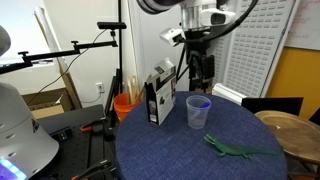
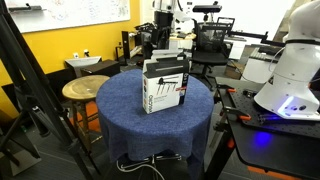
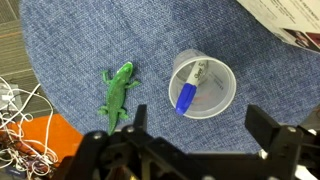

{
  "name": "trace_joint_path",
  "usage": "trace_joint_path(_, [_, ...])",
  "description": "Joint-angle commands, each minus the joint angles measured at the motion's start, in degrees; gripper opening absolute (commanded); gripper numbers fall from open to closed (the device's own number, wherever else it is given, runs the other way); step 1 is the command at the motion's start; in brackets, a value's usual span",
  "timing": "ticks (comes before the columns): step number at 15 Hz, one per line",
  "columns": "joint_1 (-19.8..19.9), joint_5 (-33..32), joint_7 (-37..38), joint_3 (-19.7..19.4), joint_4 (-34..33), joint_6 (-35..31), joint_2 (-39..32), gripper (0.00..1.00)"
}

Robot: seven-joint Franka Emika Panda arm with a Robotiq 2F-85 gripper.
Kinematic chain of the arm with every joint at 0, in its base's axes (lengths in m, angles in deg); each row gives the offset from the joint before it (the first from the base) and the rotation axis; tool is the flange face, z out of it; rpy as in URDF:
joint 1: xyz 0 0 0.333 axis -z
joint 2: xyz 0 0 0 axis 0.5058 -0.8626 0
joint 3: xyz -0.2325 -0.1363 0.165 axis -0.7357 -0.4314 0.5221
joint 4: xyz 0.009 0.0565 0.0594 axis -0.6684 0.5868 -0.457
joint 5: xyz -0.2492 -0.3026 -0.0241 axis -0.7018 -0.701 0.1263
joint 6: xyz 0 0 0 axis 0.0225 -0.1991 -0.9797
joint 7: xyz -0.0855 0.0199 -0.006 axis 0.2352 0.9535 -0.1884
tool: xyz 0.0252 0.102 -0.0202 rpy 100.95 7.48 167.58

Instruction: Take the marker out of the cup and put it on the table

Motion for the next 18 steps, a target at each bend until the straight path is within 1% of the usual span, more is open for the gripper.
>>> trace_joint_path(1, [-1.0, 0.8, 7.7, 0.0, -0.9, -4.6, -3.2, 1.00])
trace_joint_path(6, [-2.0, 0.5, 15.1, -0.7, -0.9, -8.8, -6.3, 1.00])
trace_joint_path(10, [-2.6, 0.6, 18.2, -1.2, -1.3, -9.8, -8.1, 1.00])
trace_joint_path(11, [-2.7, 0.7, 18.7, -1.4, -1.5, -10.0, -8.7, 0.97])
trace_joint_path(12, [-2.9, 0.3, 19.1, -1.6, -1.8, -10.1, -9.2, 0.90])
trace_joint_path(13, [-3.0, 0.1, 19.8, -1.9, -2.1, -10.2, -9.7, 0.73])
trace_joint_path(16, [-3.4, 0.1, 20.5, -2.5, -3.0, -10.0, -10.9, 0.61])
trace_joint_path(17, [-3.5, 0.2, 20.4, -2.7, -3.4, -10.0, -11.3, 0.58])
trace_joint_path(18, [-3.6, 0.1, 20.4, -3.0, -3.8, -9.9, -11.8, 0.57])
